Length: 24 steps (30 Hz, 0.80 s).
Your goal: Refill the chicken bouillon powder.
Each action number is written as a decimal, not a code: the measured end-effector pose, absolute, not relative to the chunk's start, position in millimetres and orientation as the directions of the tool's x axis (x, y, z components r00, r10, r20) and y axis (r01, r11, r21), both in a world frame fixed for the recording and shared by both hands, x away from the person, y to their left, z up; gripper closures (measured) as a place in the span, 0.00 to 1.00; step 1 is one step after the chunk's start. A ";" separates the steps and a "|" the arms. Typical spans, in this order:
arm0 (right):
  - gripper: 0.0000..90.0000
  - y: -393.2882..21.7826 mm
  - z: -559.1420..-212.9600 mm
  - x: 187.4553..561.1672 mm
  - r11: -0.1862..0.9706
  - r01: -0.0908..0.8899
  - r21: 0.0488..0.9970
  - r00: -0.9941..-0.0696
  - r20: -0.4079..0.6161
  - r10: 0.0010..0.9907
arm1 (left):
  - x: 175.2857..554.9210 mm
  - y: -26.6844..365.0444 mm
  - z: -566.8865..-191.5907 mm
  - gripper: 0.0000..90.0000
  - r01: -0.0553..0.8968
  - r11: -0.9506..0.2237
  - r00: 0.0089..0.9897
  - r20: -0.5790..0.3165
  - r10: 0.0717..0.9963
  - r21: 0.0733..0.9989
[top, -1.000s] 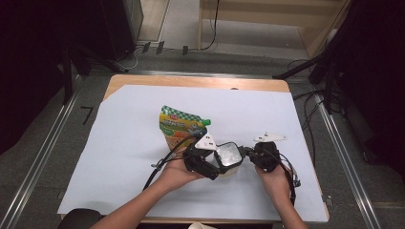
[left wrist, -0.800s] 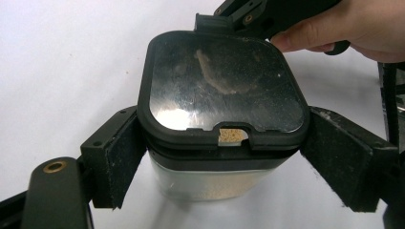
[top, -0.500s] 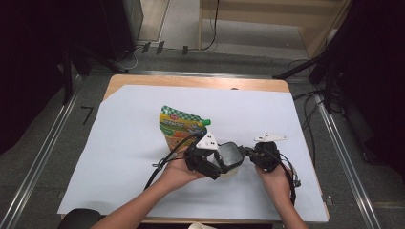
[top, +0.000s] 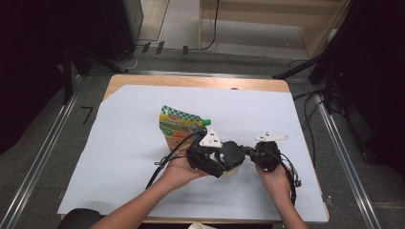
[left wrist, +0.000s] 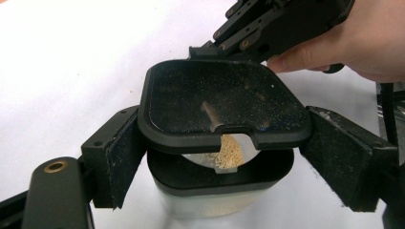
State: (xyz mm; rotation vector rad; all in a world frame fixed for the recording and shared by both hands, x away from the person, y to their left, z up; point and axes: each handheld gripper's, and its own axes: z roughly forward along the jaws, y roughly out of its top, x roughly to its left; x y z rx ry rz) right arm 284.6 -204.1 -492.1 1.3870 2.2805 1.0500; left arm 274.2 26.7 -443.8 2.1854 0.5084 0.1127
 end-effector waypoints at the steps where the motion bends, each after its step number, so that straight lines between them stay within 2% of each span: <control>1: 1.00 -204.0 -492.0 284.5 0.277 0.656 0.702 -0.505 0.135 0.853 | 275.1 27.2 -442.5 0.21 0.333 -0.524 0.911 -0.124 0.394 0.784; 2: 1.00 -203.8 -491.9 284.5 0.275 0.657 0.702 -0.504 0.138 0.852 | 277.0 28.8 -441.0 0.23 0.352 -0.502 0.912 -0.169 0.373 0.790; 3: 1.00 -203.4 -491.9 284.4 0.277 0.656 0.703 -0.505 0.136 0.852 | 278.2 30.5 -439.5 0.37 0.371 -0.466 0.911 -0.218 0.349 0.803; 4: 1.00 -203.2 -491.7 284.4 0.279 0.654 0.703 -0.507 0.133 0.852 | 278.2 30.0 -437.6 0.46 0.374 -0.453 0.908 -0.220 0.357 0.809; 9: 1.00 -203.5 -491.0 283.8 0.282 0.650 0.706 -0.513 0.133 0.848 | 277.3 21.8 -429.0 0.47 0.338 -0.508 0.923 -0.175 0.341 0.792; 16: 1.00 -203.1 -490.5 283.2 0.284 0.652 0.704 -0.514 0.134 0.847 | 281.1 17.2 -420.7 0.60 0.339 -0.539 0.931 -0.192 0.311 0.771; 24: 1.00 -202.6 -489.7 281.6 0.292 0.648 0.704 -0.526 0.137 0.839 | 291.3 7.5 -410.2 0.79 0.332 -0.559 0.941 -0.228 0.249 0.759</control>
